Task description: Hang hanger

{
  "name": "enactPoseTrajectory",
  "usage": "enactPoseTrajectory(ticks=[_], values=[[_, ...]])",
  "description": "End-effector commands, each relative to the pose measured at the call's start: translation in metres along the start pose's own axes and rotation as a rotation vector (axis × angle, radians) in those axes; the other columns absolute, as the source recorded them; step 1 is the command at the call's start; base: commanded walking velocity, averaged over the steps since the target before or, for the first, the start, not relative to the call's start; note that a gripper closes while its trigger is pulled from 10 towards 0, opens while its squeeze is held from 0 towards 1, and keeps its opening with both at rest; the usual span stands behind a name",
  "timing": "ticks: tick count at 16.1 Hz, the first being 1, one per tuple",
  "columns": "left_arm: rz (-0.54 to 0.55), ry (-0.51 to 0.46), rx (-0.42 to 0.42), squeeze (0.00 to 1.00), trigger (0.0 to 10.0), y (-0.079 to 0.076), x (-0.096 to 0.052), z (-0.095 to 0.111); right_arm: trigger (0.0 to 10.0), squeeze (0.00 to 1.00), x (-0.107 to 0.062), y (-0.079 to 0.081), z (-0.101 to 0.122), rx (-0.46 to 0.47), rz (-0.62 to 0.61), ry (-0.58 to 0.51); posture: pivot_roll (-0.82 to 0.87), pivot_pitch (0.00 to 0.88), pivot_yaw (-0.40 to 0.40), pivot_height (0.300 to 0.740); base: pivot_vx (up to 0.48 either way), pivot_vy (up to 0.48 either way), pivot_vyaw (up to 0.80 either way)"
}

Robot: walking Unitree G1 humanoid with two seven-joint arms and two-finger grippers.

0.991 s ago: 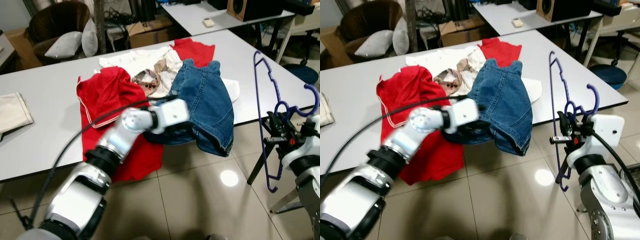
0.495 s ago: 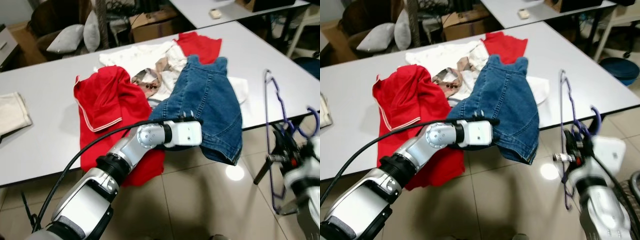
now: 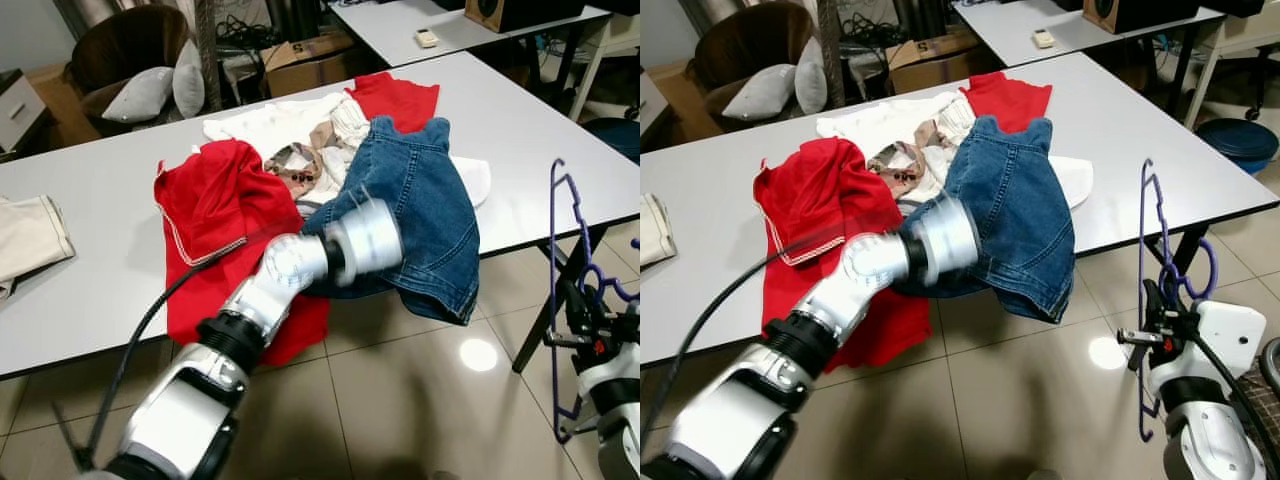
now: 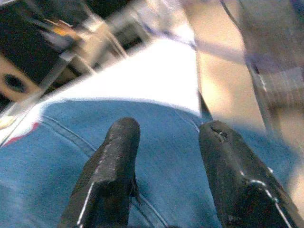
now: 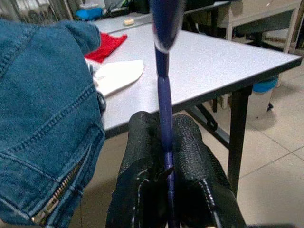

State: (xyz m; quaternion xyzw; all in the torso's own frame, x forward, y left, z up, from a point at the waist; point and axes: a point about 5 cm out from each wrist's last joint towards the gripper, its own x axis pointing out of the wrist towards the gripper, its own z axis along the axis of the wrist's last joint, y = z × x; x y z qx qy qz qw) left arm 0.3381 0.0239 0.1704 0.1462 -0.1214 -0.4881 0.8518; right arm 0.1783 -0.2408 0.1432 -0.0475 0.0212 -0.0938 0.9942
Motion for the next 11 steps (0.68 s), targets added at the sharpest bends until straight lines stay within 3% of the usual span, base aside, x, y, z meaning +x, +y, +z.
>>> enactPoseTrajectory(ticks=[1,2,4,6,9,11], values=[[0.180,-0.028,-0.139,0.00,10.0,0.019,-0.018,-0.003,10.0,0.00,0.002,0.008,0.015,-0.033,0.007,-0.054,-0.13,0.000,0.162,0.740,0.000,0.000,0.00],[0.327,-0.036,-0.238,0.00,10.0,0.023,-0.041,-0.010,10.0,0.00,0.003,0.014,0.027,-0.095,0.013,-0.086,-0.13,0.000,0.152,0.740,0.000,-0.251,0.00],[0.436,-0.015,-0.298,0.00,10.0,0.017,-0.062,-0.020,10.0,0.00,0.004,0.017,0.034,-0.119,0.019,-0.107,-0.12,0.006,0.129,0.740,0.000,-0.366,0.40],[0.539,0.047,-0.290,0.00,10.0,0.001,-0.086,-0.030,10.0,0.00,0.008,0.019,0.036,-0.101,0.037,-0.107,-0.11,0.011,0.102,0.740,0.000,-0.480,0.80],[0.556,0.113,-0.270,0.00,10.0,-0.012,-0.095,-0.034,10.0,0.00,0.010,0.018,0.031,-0.103,0.031,-0.077,-0.10,0.010,0.078,0.740,0.000,-0.480,0.76],[0.585,0.157,-0.292,0.00,10.0,-0.019,-0.099,-0.036,10.0,0.00,0.011,0.017,0.029,-0.095,-0.010,-0.048,-0.11,0.009,0.056,0.740,0.000,0.000,0.00]])
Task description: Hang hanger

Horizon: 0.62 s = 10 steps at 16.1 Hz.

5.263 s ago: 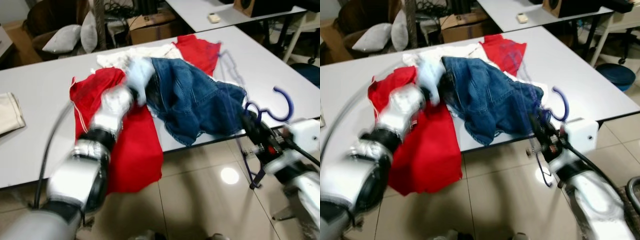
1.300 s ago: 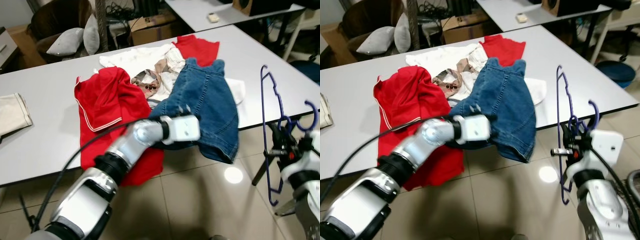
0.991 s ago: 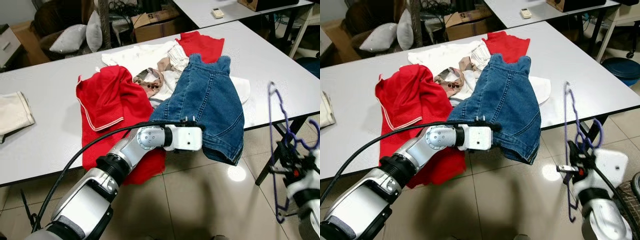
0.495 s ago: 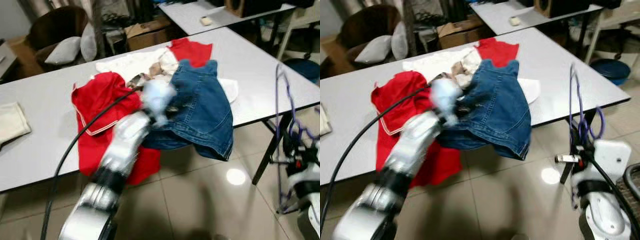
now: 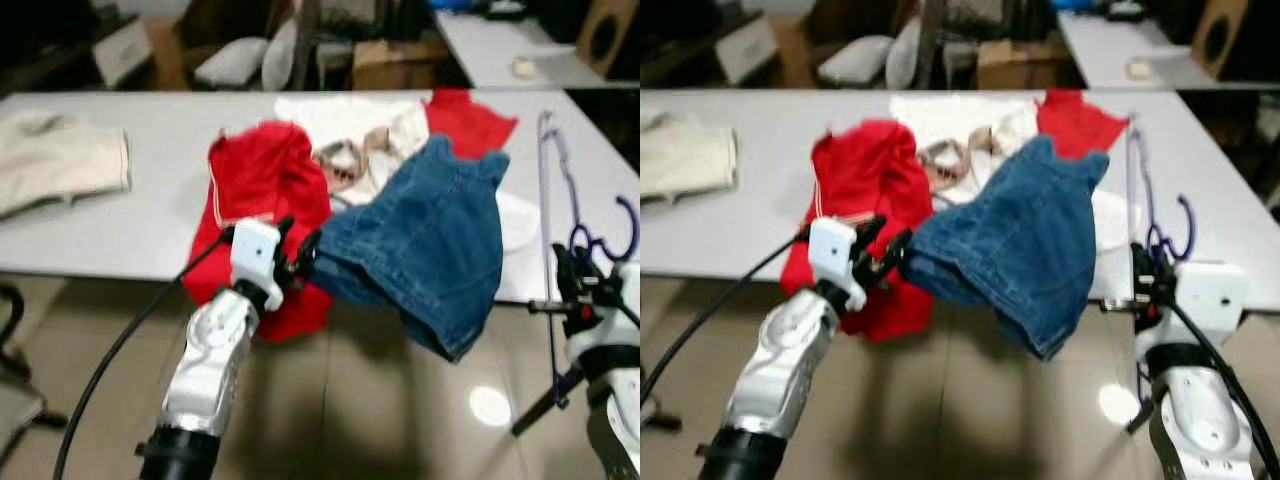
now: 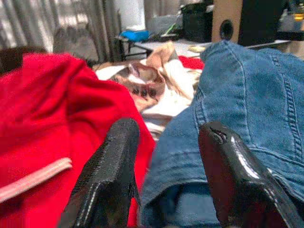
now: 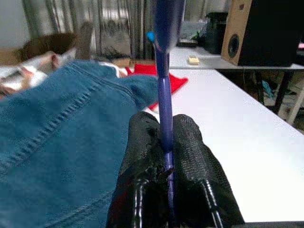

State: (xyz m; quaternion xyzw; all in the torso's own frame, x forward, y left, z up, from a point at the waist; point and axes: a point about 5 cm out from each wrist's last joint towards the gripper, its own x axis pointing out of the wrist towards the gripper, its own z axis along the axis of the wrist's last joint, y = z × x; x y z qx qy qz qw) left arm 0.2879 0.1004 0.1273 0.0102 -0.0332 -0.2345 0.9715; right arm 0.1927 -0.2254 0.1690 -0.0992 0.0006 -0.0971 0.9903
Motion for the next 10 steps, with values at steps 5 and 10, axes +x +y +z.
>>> enactPoseTrajectory(ticks=[5,10], values=[[-0.021,0.040,-0.002,0.00,10.0,0.000,-0.013,0.004,10.0,0.00,-0.010,0.009,-0.006,0.017,-0.010,0.052,-0.12,0.059,0.070,0.740,0.000,0.096,0.00],[-0.042,0.091,-0.008,0.00,10.0,-0.007,-0.030,-0.008,10.0,0.00,-0.042,0.005,-0.022,0.073,-0.058,0.139,-0.14,0.037,0.101,0.740,0.000,0.000,-0.48]])
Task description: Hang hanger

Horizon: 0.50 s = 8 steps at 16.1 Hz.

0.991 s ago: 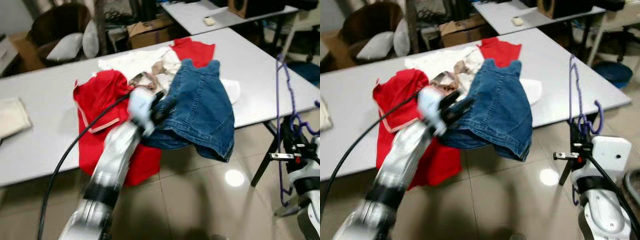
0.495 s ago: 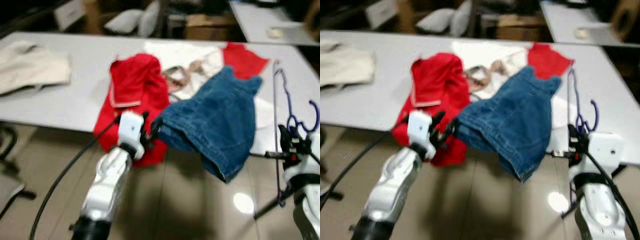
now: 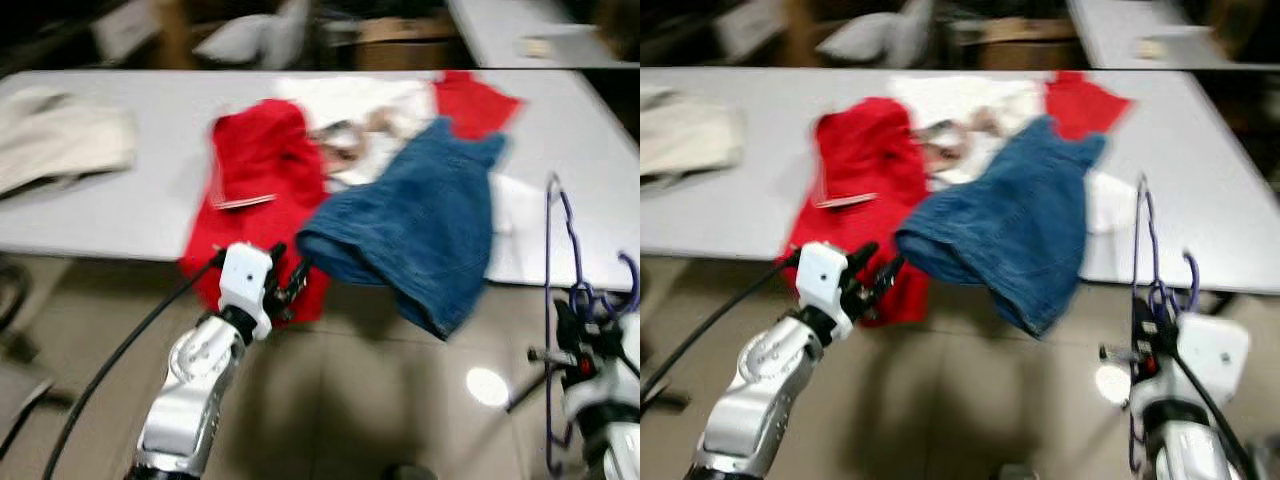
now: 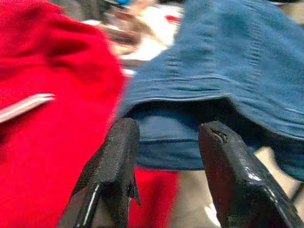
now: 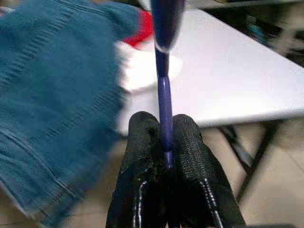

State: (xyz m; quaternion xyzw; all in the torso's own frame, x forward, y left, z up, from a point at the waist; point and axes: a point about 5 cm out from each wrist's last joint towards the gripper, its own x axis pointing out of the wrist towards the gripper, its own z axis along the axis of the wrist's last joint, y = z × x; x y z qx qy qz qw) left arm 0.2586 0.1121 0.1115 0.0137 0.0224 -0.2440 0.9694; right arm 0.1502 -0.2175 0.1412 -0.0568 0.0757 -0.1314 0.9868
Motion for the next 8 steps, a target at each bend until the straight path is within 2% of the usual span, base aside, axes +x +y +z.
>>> enactPoseTrajectory(ticks=[1,3,5,6,8], values=[[-0.015,-0.016,0.004,0.00,10.0,-0.003,0.003,0.006,10.0,0.00,0.000,0.001,0.001,0.003,-0.007,-0.019,-0.14,0.029,0.114,0.740,0.000,0.000,-0.80],[-0.025,-0.016,0.039,0.00,10.0,-0.001,0.008,0.004,10.0,0.00,0.008,0.003,0.004,0.003,-0.014,-0.046,-0.15,0.016,0.104,0.740,0.000,0.000,-0.80],[-0.003,-0.036,0.034,0.00,10.0,-0.003,0.007,0.008,10.0,0.00,0.017,0.005,0.016,0.033,0.007,-0.088,-0.12,0.016,0.074,0.740,0.000,0.000,-0.80],[0.013,-0.045,0.021,0.00,10.0,-0.006,0.005,0.010,10.0,0.00,0.022,0.010,0.018,0.034,0.067,-0.105,-0.12,0.021,0.054,0.740,0.000,-0.480,-0.54],[0.026,-0.035,0.014,0.00,10.0,-0.009,-0.001,0.006,10.0,0.00,0.025,0.017,0.013,0.011,0.148,-0.078,-0.13,0.034,0.041,0.740,0.000,-0.480,0.00]])
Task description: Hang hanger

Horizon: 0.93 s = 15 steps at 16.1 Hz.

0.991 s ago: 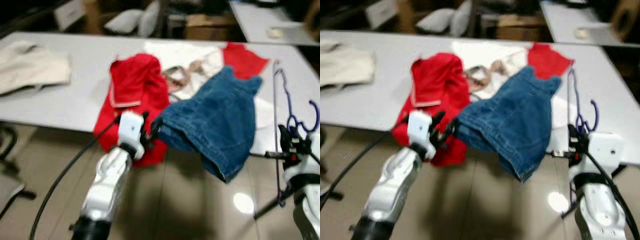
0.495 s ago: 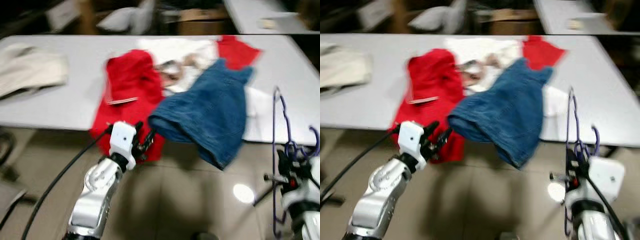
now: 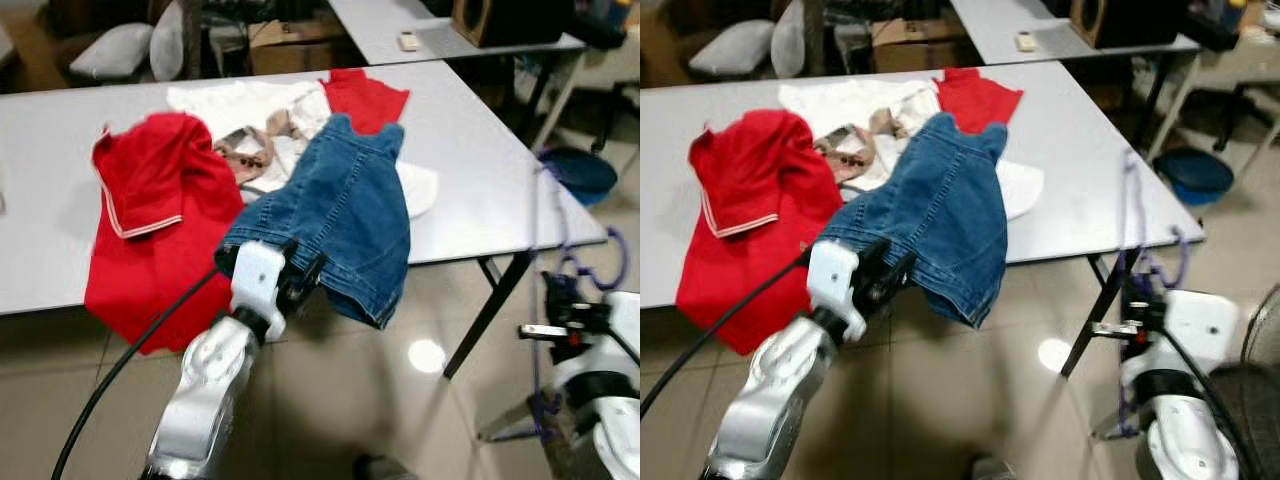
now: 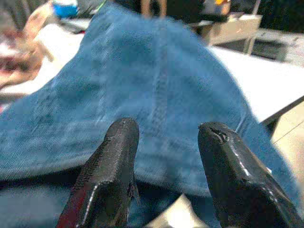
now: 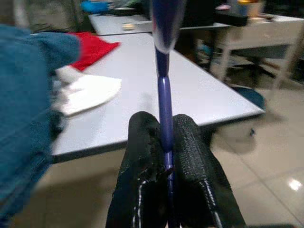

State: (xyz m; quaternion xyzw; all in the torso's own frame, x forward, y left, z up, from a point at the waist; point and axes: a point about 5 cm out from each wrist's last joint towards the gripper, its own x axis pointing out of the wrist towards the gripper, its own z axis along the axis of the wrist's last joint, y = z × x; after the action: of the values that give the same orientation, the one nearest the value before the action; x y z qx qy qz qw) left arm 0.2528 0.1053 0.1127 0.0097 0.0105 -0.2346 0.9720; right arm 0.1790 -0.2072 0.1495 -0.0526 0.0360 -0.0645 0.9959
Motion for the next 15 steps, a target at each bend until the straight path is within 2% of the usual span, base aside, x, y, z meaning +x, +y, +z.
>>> enactPoseTrajectory(ticks=[1,2,3,5,6,8,9,10,12,13,15], values=[[0.006,-0.005,0.014,0.00,10.0,-0.002,0.000,0.002,10.0,0.00,0.001,0.001,-0.003,-0.013,0.017,0.025,-0.14,0.038,0.043,0.740,0.000,-0.480,0.00],[-0.003,0.002,0.017,0.00,10.0,-0.004,0.000,0.000,10.0,0.00,0.000,0.001,-0.003,-0.020,0.015,0.029,-0.15,0.045,0.055,0.740,0.000,-0.480,0.00],[-0.048,0.001,-0.026,0.00,10.0,-0.009,0.001,0.000,10.0,0.00,-0.004,0.001,-0.001,-0.031,0.011,0.018,-0.17,0.049,0.070,0.740,0.000,0.000,0.00],[-0.081,-0.017,-0.030,0.00,10.0,-0.011,0.005,0.003,10.0,0.00,-0.006,0.002,-0.001,-0.021,0.010,0.019,-0.18,0.050,0.078,0.740,0.000,0.000,0.00],[-0.073,-0.021,-0.012,0.00,10.0,-0.008,0.010,0.005,10.0,0.00,-0.008,0.001,-0.003,-0.003,-0.004,0.022,-0.17,0.017,0.082,0.740,0.000,0.480,-0.80],[-0.024,-0.016,-0.013,0.00,10.0,0.012,0.015,0.003,10.0,0.00,-0.003,0.013,-0.005,0.010,-0.002,0.019,-0.19,0.002,0.096,0.740,0.000,0.480,-0.80],[-0.012,-0.015,0.001,0.00,10.0,0.014,0.017,0.003,10.0,0.00,-0.003,0.013,-0.005,0.012,0.001,0.016,-0.19,0.000,0.097,0.740,0.000,0.480,-0.80],[0.011,-0.011,0.001,0.00,10.0,0.015,0.018,0.003,10.0,0.00,-0.003,0.012,-0.005,0.017,0.005,0.015,-0.19,0.000,0.097,0.740,0.000,0.000,-0.80],[0.063,-0.002,-0.003,0.00,10.0,0.021,0.021,0.003,10.0,0.00,-0.002,0.014,-0.008,0.038,0.016,0.026,-0.16,0.009,0.099,0.740,0.000,-0.480,-0.64],[0.079,-0.003,-0.052,0.00,10.0,0.020,0.017,0.003,10.0,0.00,0.002,0.016,-0.012,0.030,0.055,0.049,-0.14,0.009,0.098,0.740,0.000,0.000,0.00],[0.068,0.016,-0.001,0.00,10.0,0.020,0.012,0.002,10.0,0.00,0.007,0.017,-0.019,0.010,0.094,0.076,-0.10,0.011,0.077,0.740,0.000,0.000,0.00]])
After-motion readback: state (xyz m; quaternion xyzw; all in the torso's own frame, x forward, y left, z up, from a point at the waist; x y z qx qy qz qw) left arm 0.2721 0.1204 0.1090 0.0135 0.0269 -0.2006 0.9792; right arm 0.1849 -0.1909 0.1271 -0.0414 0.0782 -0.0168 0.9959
